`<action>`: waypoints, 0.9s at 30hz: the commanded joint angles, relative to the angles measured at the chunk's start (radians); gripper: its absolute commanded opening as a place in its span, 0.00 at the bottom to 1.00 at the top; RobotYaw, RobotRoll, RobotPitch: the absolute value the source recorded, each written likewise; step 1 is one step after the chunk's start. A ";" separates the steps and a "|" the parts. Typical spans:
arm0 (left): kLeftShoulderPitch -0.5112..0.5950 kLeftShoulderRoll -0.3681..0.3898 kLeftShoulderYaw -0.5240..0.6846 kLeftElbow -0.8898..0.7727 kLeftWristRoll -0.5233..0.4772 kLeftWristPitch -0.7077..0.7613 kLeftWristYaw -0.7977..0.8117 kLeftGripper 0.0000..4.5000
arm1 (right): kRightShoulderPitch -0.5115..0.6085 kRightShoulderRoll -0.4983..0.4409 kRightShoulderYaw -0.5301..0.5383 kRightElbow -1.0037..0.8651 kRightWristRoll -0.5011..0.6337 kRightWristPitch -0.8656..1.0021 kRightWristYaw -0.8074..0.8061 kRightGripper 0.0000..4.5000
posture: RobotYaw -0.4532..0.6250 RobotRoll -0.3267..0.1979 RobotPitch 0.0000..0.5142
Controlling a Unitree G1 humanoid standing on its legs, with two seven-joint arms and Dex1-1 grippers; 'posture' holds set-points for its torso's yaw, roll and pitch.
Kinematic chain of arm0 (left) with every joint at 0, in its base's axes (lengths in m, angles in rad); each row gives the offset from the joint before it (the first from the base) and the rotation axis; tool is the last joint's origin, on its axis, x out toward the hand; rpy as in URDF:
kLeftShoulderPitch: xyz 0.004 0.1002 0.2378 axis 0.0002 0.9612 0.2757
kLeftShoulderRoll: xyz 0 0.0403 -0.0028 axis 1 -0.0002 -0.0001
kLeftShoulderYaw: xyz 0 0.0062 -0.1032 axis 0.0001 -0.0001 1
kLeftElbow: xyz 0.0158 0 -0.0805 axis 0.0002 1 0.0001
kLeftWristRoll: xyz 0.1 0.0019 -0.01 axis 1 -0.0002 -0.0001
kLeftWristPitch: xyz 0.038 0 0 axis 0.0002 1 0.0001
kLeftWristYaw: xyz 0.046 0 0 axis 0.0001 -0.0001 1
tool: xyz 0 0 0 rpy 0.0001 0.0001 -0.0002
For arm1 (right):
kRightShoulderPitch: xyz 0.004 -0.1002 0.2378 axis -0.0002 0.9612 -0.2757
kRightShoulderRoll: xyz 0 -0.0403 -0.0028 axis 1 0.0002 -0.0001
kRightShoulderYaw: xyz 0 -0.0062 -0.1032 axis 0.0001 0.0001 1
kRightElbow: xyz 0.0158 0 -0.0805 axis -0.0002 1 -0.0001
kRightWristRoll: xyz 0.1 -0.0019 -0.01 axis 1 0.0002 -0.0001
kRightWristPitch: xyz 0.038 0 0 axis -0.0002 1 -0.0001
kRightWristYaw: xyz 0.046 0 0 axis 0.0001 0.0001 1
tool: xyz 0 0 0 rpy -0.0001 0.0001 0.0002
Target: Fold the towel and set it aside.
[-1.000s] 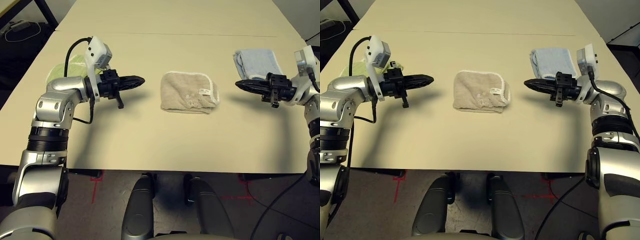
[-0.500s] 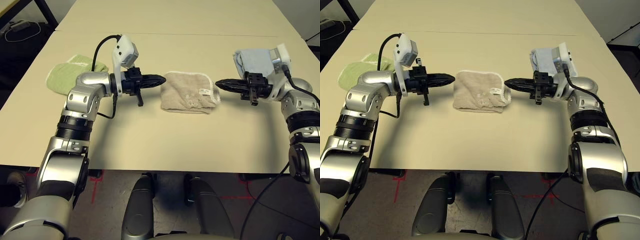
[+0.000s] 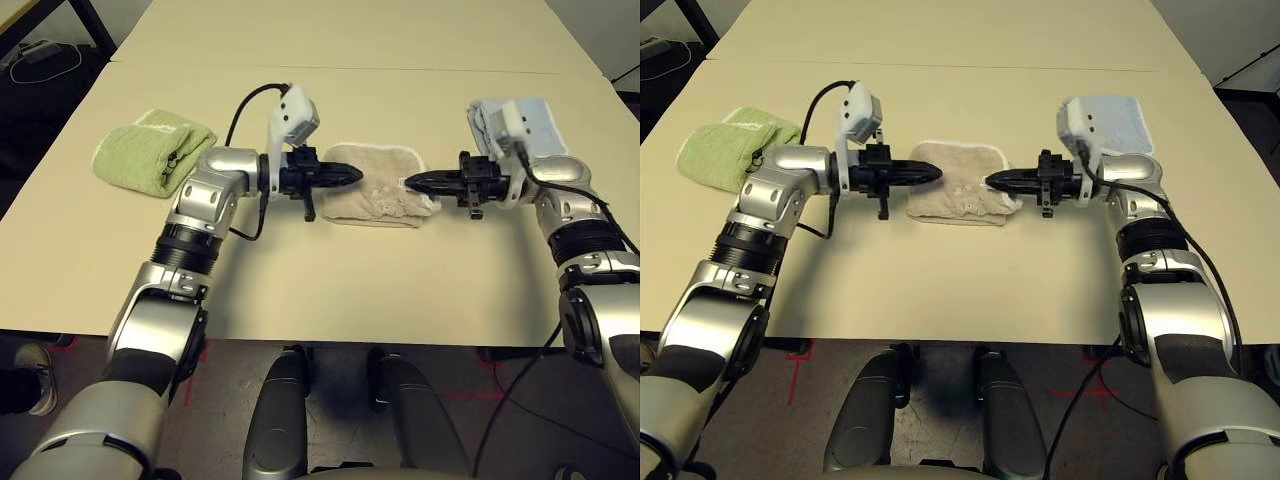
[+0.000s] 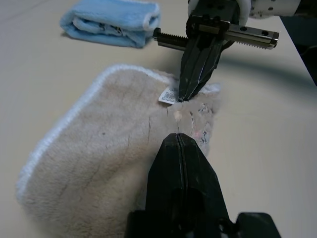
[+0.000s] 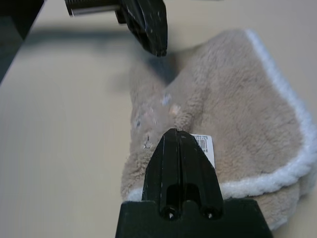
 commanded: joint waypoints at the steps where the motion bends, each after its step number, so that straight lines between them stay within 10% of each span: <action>1: 0.008 -0.006 -0.037 0.050 0.047 0.015 0.000 0.01 | 0.018 -0.017 0.035 0.007 -0.050 -0.019 -0.021 0.00 | 0.57 0.62 0.42; 21: 0.026 0.022 -0.073 0.146 0.152 0.047 -0.017 0.01 | 0.016 -0.061 0.131 0.069 -0.198 -0.059 -0.114 0.00 | 0.57 0.62 0.42; 27: 0.005 0.045 -0.044 0.101 0.119 0.094 -0.045 0.01 | -0.005 -0.061 0.047 0.055 -0.071 -0.006 -0.024 0.00 | 0.57 0.62 0.41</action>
